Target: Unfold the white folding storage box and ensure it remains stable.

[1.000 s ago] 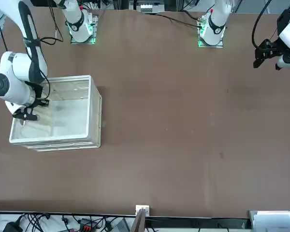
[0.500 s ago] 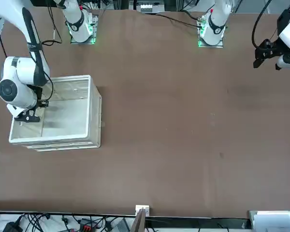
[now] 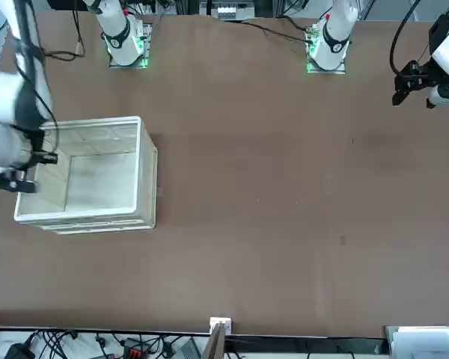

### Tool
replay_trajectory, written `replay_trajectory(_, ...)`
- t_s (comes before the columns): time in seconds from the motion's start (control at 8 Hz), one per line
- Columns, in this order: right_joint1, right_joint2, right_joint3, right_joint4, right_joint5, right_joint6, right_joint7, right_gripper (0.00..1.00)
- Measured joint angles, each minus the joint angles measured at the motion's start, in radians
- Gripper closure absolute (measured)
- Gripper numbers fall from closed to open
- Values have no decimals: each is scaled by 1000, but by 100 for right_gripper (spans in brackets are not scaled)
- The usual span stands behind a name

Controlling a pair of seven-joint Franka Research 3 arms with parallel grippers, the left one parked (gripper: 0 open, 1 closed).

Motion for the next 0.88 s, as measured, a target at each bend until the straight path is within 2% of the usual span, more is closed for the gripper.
replay_trajectory(0.12, 0, -39, 6, 38, 42, -36, -2, 67)
replay_trajectory(0.5, -1, -121, 9, 111, 131, -145, -4, 8)
replay_trajectory(0.62, 0, -149, 12, 122, 137, -160, -4, 0)
replay_trajectory(0.88, 21, -205, 28, 149, 141, -177, -1, 0)
